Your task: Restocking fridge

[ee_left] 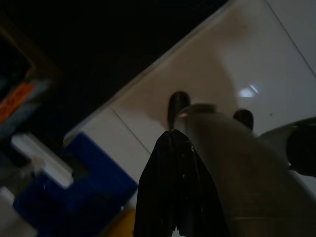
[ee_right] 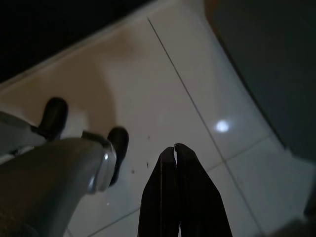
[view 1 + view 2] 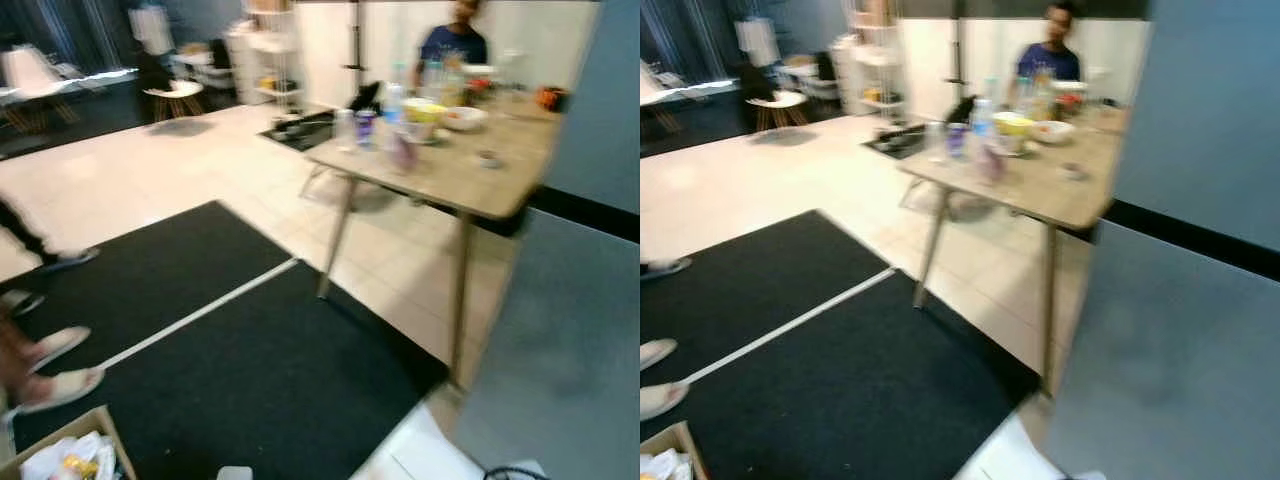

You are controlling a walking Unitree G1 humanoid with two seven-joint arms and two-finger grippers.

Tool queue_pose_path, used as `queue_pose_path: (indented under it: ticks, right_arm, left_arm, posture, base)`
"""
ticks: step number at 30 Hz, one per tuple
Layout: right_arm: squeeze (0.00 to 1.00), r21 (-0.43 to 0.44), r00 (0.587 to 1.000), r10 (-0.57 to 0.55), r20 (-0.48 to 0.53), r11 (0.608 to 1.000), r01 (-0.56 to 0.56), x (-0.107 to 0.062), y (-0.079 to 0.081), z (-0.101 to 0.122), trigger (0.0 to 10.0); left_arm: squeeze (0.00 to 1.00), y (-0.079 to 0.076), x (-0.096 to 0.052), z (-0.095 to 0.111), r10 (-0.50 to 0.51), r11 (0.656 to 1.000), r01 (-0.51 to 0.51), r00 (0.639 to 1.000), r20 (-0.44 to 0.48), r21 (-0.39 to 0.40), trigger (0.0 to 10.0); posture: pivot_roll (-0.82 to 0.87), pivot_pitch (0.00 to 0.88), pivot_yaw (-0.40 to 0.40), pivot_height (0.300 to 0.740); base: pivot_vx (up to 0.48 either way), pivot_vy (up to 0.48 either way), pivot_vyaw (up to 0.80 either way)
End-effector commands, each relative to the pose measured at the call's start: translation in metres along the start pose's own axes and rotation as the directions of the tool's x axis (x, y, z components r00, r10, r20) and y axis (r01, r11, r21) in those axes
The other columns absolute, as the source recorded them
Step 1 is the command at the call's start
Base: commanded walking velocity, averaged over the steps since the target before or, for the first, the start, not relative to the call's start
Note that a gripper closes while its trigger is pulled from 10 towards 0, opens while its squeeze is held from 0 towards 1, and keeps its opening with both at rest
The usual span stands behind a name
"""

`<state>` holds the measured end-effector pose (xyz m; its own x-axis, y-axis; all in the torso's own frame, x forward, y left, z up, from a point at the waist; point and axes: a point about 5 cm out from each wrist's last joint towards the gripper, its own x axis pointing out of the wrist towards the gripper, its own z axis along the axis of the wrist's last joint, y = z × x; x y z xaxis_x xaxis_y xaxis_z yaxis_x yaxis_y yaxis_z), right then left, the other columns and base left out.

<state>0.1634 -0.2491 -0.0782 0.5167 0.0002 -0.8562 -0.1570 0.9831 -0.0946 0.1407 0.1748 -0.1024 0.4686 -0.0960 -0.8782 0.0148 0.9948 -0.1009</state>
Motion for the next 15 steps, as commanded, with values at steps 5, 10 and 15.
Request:
queue_pose_path:
  ticks: [5,10,15]
  right_arm:
    - [0.00,-0.010,1.000,0.012,-0.019,1.000,-0.012,-0.0002,0.0034,-0.0055,10.0]
    - [0.00,-0.015,1.000,0.014,-0.016,1.000,-0.015,0.0003,0.0049,-0.0047,10.0]
    - [0.00,-0.012,1.000,0.018,-0.005,1.000,-0.018,0.0013,0.0066,-0.0013,10.0]
  left_arm:
    - [0.00,0.0006,-0.0002,-0.0008,0.006,1.000,-0.006,1.000,-0.002,0.002,10.0]
    - [0.00,0.0015,-0.0004,-0.0010,0.010,1.000,-0.009,1.000,-0.003,0.007,10.0]
    - [0.00,0.0027,-0.0005,-0.0002,0.012,1.000,-0.012,1.000,0.000,0.007,10.0]
  posture:
    - [-0.10,0.000,0.007,0.740]
    - [-0.10,0.000,0.008,0.740]
    - [-0.09,0.000,0.012,0.740]
  base:
    - [0.000,0.000,0.77]
    - [0.000,0.000,0.76]
    - [0.000,0.000,0.76]
